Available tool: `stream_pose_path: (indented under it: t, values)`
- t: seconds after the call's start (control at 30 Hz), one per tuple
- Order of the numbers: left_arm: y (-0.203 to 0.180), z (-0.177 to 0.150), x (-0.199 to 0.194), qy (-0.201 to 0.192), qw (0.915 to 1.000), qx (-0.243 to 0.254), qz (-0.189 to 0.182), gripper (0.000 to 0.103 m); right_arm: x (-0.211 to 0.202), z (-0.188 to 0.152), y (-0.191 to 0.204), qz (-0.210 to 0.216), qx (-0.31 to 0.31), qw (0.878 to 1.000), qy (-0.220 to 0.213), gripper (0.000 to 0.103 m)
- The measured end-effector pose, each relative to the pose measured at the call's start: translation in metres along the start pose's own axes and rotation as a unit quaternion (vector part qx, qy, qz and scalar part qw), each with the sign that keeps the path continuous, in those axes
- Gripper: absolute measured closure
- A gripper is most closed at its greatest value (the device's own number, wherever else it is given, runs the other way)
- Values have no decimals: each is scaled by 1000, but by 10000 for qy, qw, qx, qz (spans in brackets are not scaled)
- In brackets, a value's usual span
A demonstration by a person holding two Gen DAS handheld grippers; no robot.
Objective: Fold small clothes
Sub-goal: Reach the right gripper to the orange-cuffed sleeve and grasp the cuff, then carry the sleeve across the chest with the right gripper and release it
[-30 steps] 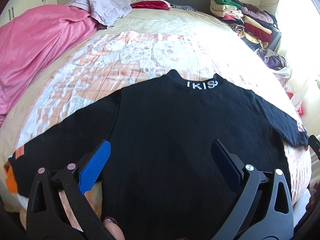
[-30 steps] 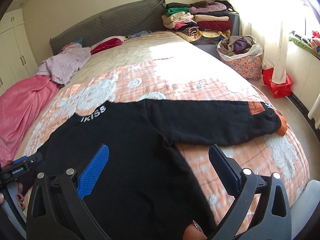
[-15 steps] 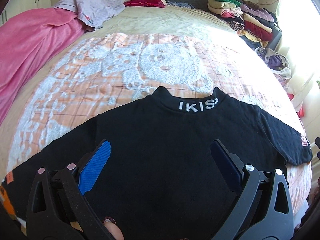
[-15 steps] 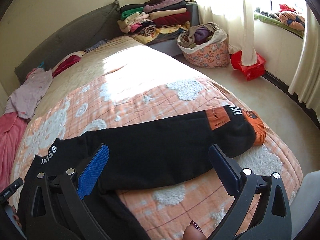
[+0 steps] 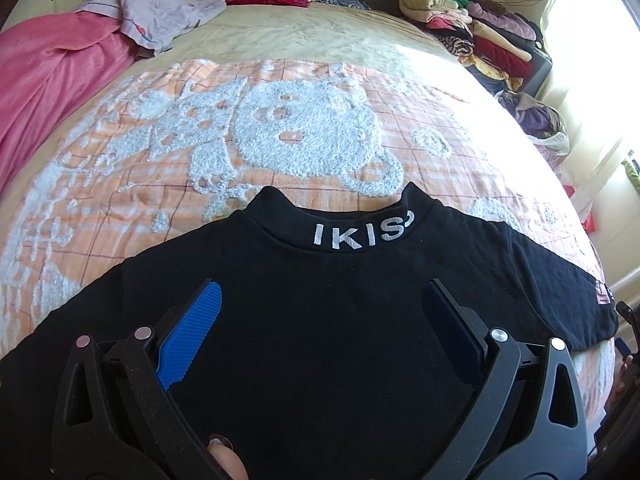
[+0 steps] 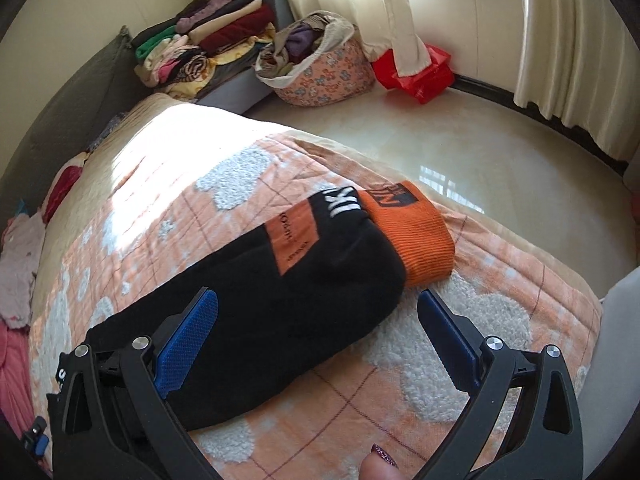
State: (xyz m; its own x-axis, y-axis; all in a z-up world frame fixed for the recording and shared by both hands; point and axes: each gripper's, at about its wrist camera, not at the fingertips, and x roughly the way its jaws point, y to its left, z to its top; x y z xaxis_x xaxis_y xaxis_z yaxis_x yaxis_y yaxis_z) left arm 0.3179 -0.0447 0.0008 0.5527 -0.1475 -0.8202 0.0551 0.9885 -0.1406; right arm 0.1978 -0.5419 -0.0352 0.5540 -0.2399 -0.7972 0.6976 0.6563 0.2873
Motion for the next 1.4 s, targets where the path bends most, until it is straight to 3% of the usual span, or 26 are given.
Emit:
stream_pose_path:
  t: [0.27,0.33,0.5,0.53,0.57,0.67,0.7,1.07,1.4]
  values:
    - [7,-5,7,57,10000,-29,56,9,35,10,-16,571,792,9942,449,4]
    - [9,-6,7,49,10000,-26,52,9,37,17,-12,503,765,9950,403,6]
    - [11,-8,4,27,10000,-70,-19,9,50,26,-10,405,815,9950,405,36]
    - [12,-9,2,13,10000,-70,-31,9,49,27,-11,419,821,9951,370,48]
    - [13,-9,1,-3,10000,-67,-37,9,47,27,-12,542,855,9943,323,61]
    - [14,-11,-5,-77,9999,-54,-46,9,43,28,-10,980,810,9914,300,82]
    - [14,-11,-7,-101,9999,-60,-55,9,39,28,-7,1074,748,9910,273,85]
    - [21,-17,-33,-282,9993,-133,-197,9,-33,18,56,2280,-152,9735,-116,86]
    - [46,-29,-52,-313,9980,-439,-323,9,-82,-22,135,3177,-1190,9407,-60,86]
